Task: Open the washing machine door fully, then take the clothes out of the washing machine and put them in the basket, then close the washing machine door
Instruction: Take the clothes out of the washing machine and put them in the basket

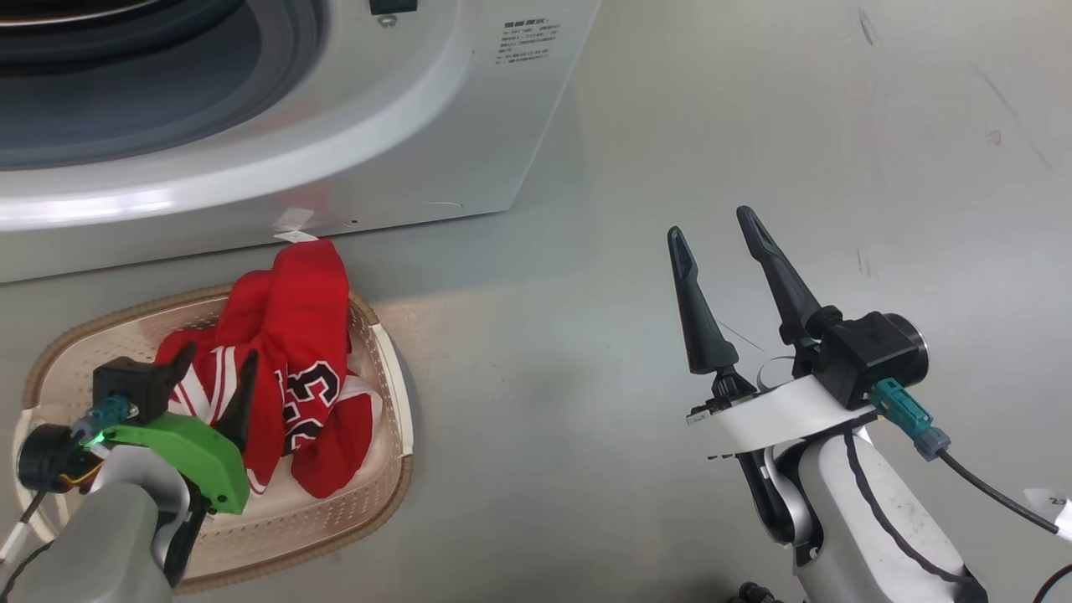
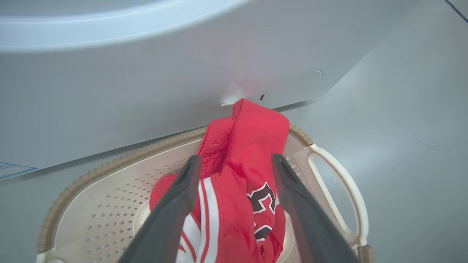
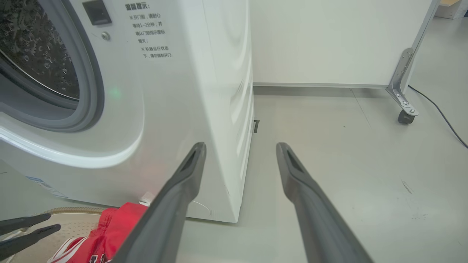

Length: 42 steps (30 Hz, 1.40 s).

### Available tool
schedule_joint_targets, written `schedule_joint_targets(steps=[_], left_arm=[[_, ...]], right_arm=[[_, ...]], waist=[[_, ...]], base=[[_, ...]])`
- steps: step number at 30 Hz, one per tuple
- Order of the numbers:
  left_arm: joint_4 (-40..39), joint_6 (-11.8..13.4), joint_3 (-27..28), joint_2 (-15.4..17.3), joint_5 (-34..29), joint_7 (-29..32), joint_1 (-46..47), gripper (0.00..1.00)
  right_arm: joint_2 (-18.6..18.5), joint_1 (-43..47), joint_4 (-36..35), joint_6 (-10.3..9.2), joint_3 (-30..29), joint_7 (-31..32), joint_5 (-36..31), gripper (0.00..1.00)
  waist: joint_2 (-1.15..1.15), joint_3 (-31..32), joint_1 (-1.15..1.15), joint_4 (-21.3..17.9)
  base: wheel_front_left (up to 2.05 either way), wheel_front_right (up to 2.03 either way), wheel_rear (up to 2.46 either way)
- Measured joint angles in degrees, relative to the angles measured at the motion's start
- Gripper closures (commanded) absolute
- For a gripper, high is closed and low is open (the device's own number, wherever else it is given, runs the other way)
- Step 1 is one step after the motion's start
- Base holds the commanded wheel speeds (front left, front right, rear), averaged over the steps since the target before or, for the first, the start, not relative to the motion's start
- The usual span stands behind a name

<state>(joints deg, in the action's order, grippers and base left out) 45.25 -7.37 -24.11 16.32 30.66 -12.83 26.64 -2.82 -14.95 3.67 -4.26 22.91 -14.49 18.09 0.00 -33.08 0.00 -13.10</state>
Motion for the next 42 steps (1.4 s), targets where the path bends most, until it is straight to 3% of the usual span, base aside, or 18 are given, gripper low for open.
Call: schedule_joint_targets(steps=[14, 18, 26, 42], left_arm=[[-8.6, 0.0, -1.1, 0.5, -0.1, -1.6, 0.4, 0.00], [-15.1, 0.0, 2.5, 0.9, -1.8, -1.6, 0.3, 0.00], [-24.8, 0.0, 8.6, -1.4, -3.2, -1.6, -5.1, 0.00], [-31.1, 0.1, 13.3, -3.1, -6.9, -1.6, -13.1, 0.00]], right_arm=[[0.0, 0.4, 1.4, 0.10, -1.2, 0.0, -0.5, 0.00], [0.0, 0.7, 1.5, 0.15, -1.3, 0.0, -0.5, 0.00], [0.0, 2.3, 1.8, 0.65, -2.7, 0.0, -0.6, 0.00], [0.0, 2.7, 1.9, 1.68, -2.6, 0.0, -0.8, 0.00]], waist=[[0.00, 3.3, 0.00, 3.4], [0.00, 4.2, 0.00, 4.0], [0.00, 5.8, 0.00, 5.2], [0.00, 6.6, 0.00, 5.7]], base=[[0.00, 0.00, 0.00], [0.00, 0.00, 0.00], [0.00, 0.00, 0.00], [0.00, 0.00, 0.00]])
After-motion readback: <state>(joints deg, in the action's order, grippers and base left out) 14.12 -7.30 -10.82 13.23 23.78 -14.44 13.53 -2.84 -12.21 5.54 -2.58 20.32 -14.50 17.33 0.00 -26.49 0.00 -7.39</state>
